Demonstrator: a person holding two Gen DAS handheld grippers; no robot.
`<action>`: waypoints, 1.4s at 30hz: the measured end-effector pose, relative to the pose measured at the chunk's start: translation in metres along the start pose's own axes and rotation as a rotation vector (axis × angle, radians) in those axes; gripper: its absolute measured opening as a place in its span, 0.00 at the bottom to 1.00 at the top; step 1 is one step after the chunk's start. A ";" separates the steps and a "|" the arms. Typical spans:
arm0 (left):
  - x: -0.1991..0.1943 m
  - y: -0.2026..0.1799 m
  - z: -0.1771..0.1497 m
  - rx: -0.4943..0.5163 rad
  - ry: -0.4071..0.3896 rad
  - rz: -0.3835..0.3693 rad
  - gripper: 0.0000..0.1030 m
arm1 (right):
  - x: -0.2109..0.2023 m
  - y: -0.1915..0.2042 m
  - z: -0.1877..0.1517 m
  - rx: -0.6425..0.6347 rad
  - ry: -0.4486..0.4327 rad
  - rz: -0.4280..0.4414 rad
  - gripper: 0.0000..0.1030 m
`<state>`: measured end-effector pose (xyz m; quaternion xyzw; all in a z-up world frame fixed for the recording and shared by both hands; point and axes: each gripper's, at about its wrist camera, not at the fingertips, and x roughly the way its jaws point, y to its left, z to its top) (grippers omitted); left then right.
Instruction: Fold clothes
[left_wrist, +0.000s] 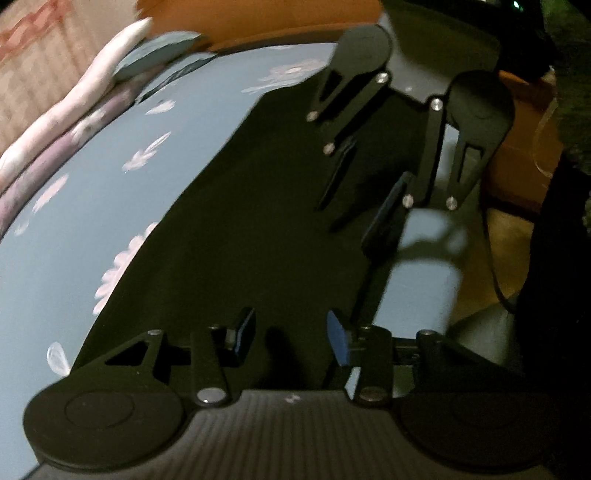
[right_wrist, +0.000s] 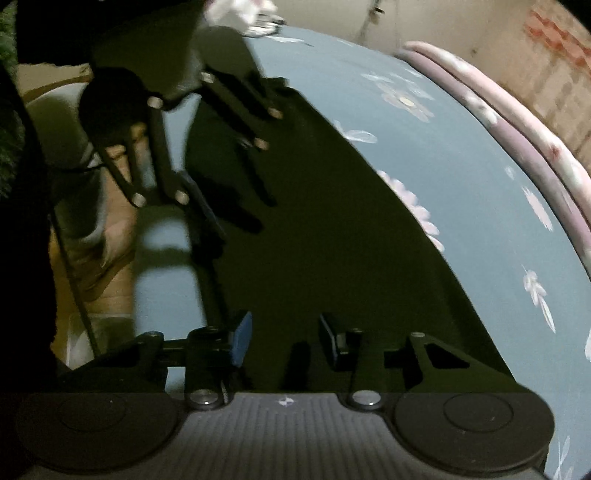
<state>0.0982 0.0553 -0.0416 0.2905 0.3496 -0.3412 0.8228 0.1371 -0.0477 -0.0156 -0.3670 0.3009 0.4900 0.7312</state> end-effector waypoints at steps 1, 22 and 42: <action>0.002 -0.004 0.000 0.025 -0.007 -0.004 0.41 | 0.001 0.004 -0.001 -0.011 -0.004 -0.005 0.43; 0.016 -0.041 -0.001 0.203 -0.064 0.154 0.47 | 0.006 0.050 -0.007 -0.145 -0.039 -0.296 0.47; 0.012 -0.052 -0.012 0.262 -0.006 0.304 0.46 | 0.032 0.063 -0.023 -0.206 0.085 -0.541 0.37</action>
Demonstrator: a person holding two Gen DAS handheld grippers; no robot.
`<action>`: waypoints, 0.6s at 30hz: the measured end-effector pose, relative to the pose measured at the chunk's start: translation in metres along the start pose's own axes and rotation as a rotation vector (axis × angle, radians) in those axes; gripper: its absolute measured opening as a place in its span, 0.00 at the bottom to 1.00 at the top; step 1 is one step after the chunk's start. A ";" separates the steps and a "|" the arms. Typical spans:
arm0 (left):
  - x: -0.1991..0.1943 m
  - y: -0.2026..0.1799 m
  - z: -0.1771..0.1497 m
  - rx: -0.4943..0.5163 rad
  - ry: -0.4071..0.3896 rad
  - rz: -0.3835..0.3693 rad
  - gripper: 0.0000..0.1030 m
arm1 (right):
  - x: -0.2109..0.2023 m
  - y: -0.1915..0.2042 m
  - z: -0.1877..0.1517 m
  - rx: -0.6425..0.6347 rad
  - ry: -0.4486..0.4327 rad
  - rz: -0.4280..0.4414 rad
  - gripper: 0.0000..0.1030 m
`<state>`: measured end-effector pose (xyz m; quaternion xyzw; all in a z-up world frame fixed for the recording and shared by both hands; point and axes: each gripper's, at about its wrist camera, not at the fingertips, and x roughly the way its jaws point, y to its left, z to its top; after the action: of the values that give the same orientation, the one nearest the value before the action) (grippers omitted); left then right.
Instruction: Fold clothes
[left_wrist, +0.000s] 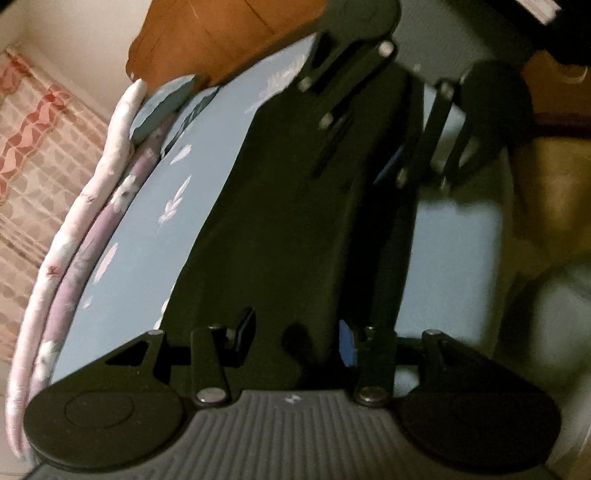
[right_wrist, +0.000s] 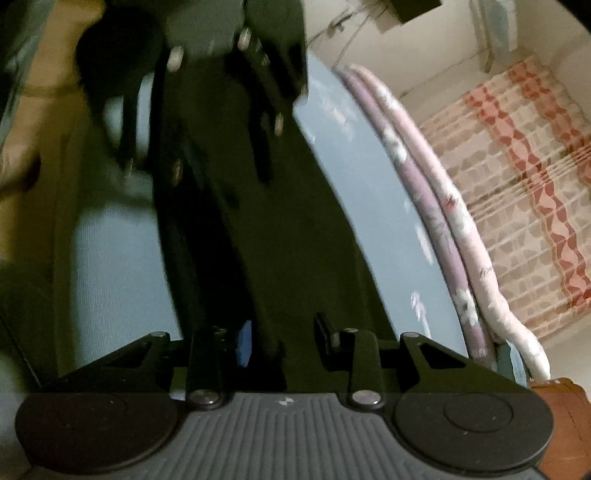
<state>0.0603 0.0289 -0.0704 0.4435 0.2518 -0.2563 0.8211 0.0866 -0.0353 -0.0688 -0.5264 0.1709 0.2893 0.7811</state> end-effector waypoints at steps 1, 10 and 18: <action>0.000 -0.001 -0.003 0.009 0.018 0.011 0.46 | 0.000 0.001 -0.005 -0.004 0.014 -0.009 0.35; -0.018 0.001 -0.007 0.026 0.019 0.048 0.00 | -0.014 -0.007 -0.012 0.049 0.041 0.012 0.03; -0.007 0.007 -0.012 -0.024 0.079 -0.018 0.11 | -0.017 -0.003 -0.019 0.114 0.067 0.111 0.08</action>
<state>0.0572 0.0441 -0.0674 0.4411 0.2911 -0.2428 0.8135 0.0756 -0.0584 -0.0646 -0.4799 0.2420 0.3044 0.7864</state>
